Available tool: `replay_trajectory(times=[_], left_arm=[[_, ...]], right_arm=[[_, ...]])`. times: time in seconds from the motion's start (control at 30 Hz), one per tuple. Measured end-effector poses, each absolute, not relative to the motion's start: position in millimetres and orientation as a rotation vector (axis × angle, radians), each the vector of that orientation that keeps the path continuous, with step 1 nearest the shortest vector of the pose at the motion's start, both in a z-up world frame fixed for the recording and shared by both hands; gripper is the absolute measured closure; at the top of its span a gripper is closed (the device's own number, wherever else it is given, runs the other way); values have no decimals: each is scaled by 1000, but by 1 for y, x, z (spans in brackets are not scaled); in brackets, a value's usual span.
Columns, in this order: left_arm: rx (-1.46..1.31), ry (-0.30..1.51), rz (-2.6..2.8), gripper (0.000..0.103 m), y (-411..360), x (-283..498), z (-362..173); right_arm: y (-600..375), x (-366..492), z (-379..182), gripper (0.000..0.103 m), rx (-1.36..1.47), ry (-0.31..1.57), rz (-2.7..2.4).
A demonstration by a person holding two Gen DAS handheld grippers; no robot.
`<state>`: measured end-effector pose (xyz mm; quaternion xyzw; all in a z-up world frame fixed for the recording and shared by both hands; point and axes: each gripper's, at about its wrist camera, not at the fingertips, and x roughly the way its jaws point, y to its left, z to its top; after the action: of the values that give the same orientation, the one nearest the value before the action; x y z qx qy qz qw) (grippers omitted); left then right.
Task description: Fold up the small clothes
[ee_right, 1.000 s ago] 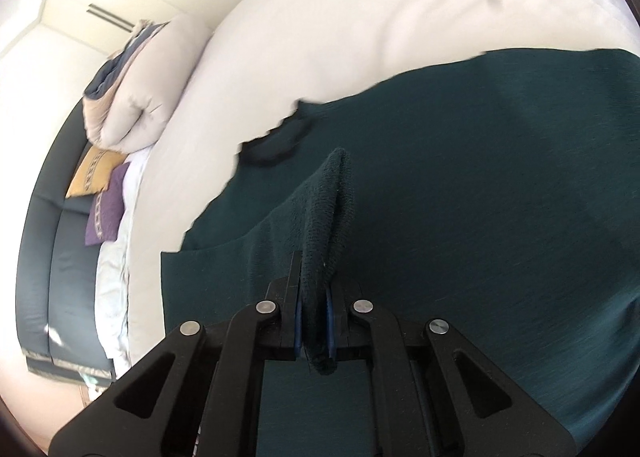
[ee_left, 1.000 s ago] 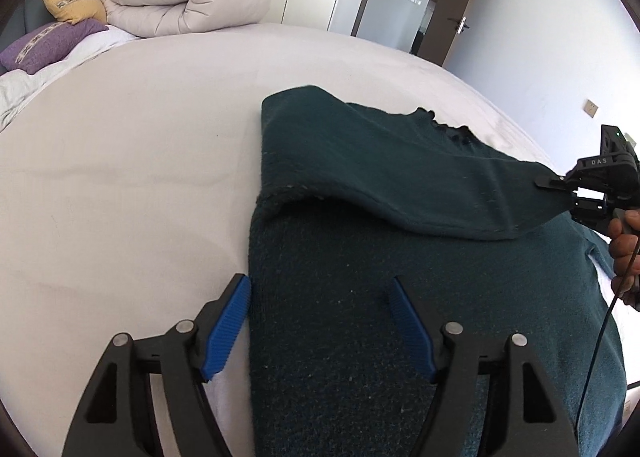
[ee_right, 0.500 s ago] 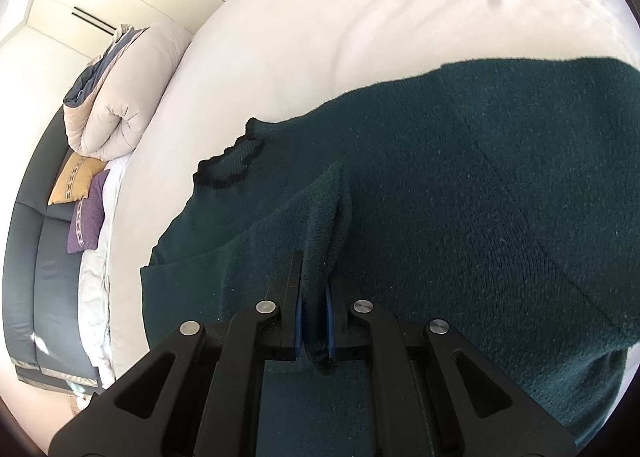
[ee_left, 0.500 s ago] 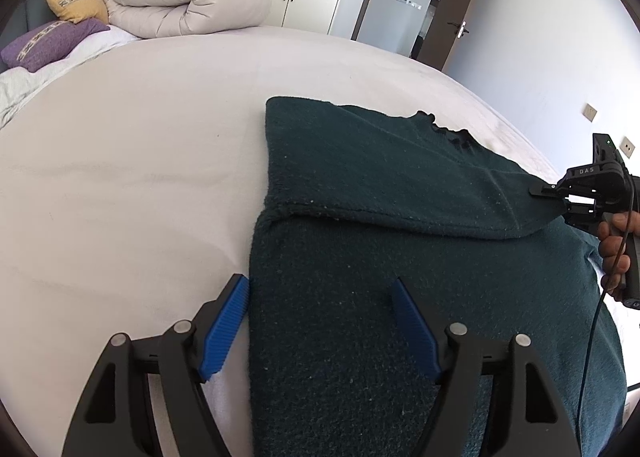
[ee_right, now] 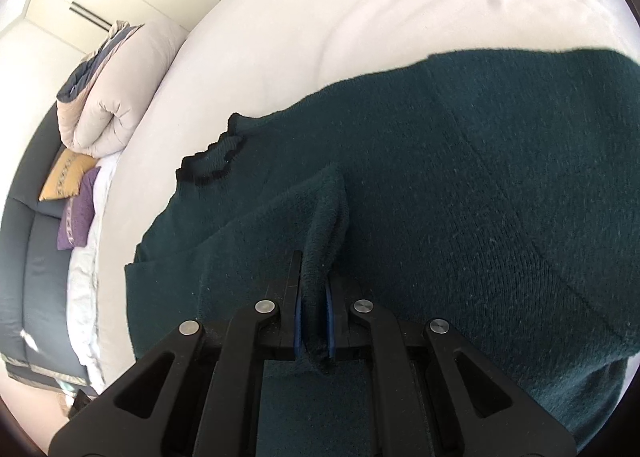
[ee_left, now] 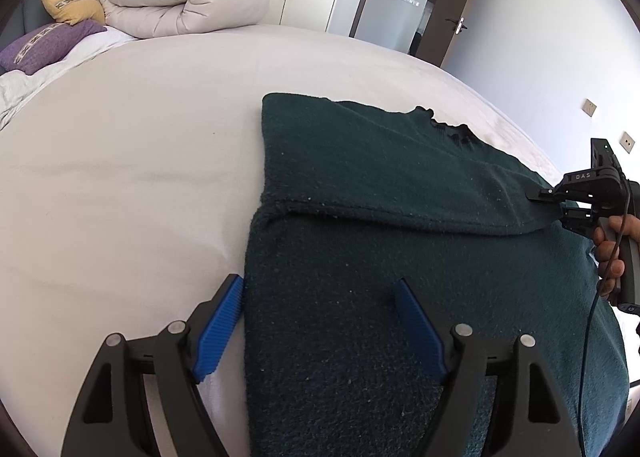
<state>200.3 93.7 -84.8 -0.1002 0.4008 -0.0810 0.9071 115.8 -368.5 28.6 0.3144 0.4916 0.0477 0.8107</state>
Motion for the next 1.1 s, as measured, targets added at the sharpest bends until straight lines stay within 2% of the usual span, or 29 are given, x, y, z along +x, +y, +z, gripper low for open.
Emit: replay_trajectory(times=[0.1, 0.23, 0.37, 0.47, 0.6, 0.67, 0.8, 0.83, 0.9, 0.93, 0.97, 1.1], left_arm=[[-207, 827, -167, 23, 93, 200, -85], [-200, 827, -169, 21, 92, 200, -85], [-188, 829, -167, 20, 89, 200, -86], [-182, 830, -166, 20, 89, 200, -86], [-178, 834, -168, 18, 88, 201, -87], [-173, 836, -171, 16, 87, 202, -87], [-157, 842, -173, 13, 84, 202, -88], [-153, 843, -172, 12, 83, 202, -88], [-144, 848, -169, 11, 82, 202, -88], [-140, 850, -168, 10, 81, 202, -88], [-135, 852, -167, 8, 80, 203, -88], [-130, 868, -174, 4, 78, 205, -88]], right_arm=[[-378, 112, 34, 93, 721, 1039, 53], [-387, 92, 59, 92, 674, 904, -77], [-356, 98, 71, 92, 688, 847, 153], [-315, 122, 51, 92, 708, 930, 333], [-323, 136, 0, 93, 808, 997, 236], [-345, 132, -16, 93, 961, 937, 253], [-393, 103, 4, 92, 952, 813, 85], [-404, 95, 10, 87, 947, 790, 62], [-433, 68, 24, 57, 968, 715, 29], [-448, 50, 28, 33, 995, 665, -10], [-463, 33, 32, 26, 1024, 612, -45], [-524, -29, 34, 25, 1143, 480, -171]])
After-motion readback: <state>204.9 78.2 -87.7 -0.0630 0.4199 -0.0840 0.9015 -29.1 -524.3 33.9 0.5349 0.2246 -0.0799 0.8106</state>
